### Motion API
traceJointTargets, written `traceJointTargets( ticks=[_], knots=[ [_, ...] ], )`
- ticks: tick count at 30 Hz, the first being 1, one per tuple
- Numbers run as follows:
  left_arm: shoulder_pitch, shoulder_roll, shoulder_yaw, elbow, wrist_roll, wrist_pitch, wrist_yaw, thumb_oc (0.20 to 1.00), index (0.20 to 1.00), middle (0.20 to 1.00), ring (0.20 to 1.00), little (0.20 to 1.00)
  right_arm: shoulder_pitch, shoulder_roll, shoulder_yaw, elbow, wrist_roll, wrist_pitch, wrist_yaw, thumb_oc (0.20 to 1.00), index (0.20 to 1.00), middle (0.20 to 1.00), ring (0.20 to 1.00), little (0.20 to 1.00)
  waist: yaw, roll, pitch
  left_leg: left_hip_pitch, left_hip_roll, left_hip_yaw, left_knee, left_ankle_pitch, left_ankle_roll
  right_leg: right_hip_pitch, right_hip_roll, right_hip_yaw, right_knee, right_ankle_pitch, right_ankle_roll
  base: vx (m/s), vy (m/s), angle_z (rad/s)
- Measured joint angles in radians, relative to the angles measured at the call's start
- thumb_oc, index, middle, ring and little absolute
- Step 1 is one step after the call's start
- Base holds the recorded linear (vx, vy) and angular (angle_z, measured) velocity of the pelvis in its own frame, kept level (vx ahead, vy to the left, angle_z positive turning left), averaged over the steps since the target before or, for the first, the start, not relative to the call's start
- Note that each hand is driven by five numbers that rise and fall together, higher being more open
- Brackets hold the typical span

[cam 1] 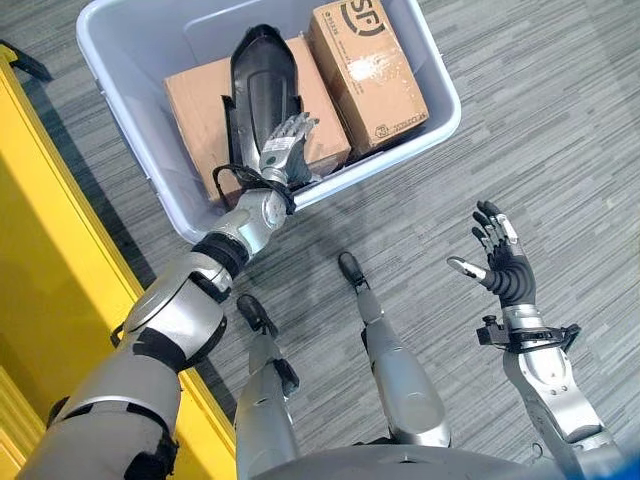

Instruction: Move parts from the plastic box to the shelf.

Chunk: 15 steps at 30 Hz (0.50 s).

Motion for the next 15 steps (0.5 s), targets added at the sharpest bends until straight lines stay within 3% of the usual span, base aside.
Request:
traceJointTargets(
  ticks=[2,4,6,9,15],
  knots=[
    [0.026,0.013,0.001,-0.064,-0.009,-0.030,0.001,1.000,1.000,1.000,1.000,1.000,0.000,0.000,-0.004,0.000,-0.006,-0.008,-0.004,1.000,1.000,1.000,1.000,1.000,0.004,0.003,0.002,0.000,-0.001,-0.005,0.000,0.002,0.002,0.003,-0.001,-0.004,0.000,0.000,0.000,0.00,-0.024,0.08],
    [0.119,0.067,0.078,-0.300,-0.058,-0.067,0.008,1.000,1.000,1.000,1.000,1.000,0.025,0.000,-0.033,0.000,-0.008,-0.028,-0.011,1.000,1.000,1.000,1.000,1.000,0.028,0.028,0.019,0.000,-0.001,-0.015,0.000,0.005,0.004,0.010,-0.007,-0.013,0.000,0.000,0.000,0.00,-0.015,0.09],
    [0.149,0.133,0.119,-0.401,-0.070,-0.087,0.010,1.000,1.000,1.000,1.000,1.000,0.030,-0.001,-0.040,0.000,-0.008,-0.029,-0.013,1.000,1.000,1.000,1.000,1.000,0.039,0.044,0.028,-0.003,-0.002,-0.022,0.002,0.012,0.004,0.011,-0.002,-0.019,0.001,0.000,0.000,0.00,-0.002,0.09],
    [0.245,0.169,0.238,-0.540,-0.102,-0.104,0.044,1.000,1.000,1.000,1.000,1.000,0.036,-0.001,-0.040,-0.001,-0.012,-0.035,-0.012,1.000,1.000,1.000,1.000,1.000,0.050,0.054,0.036,-0.009,0.000,-0.026,0.009,0.009,0.004,0.010,-0.002,-0.024,0.002,-0.002,-0.002,-0.03,-0.013,0.05],
    [0.320,0.146,0.320,-0.571,-0.157,-0.120,0.098,1.000,1.000,1.000,1.000,1.000,0.035,-0.001,-0.041,-0.001,-0.016,-0.039,-0.016,1.000,1.000,1.000,1.000,1.000,0.052,0.055,0.036,-0.003,-0.005,-0.041,0.001,0.015,0.006,0.022,-0.006,-0.038,0.000,-0.004,-0.004,0.00,-0.004,0.07]
  ],
)
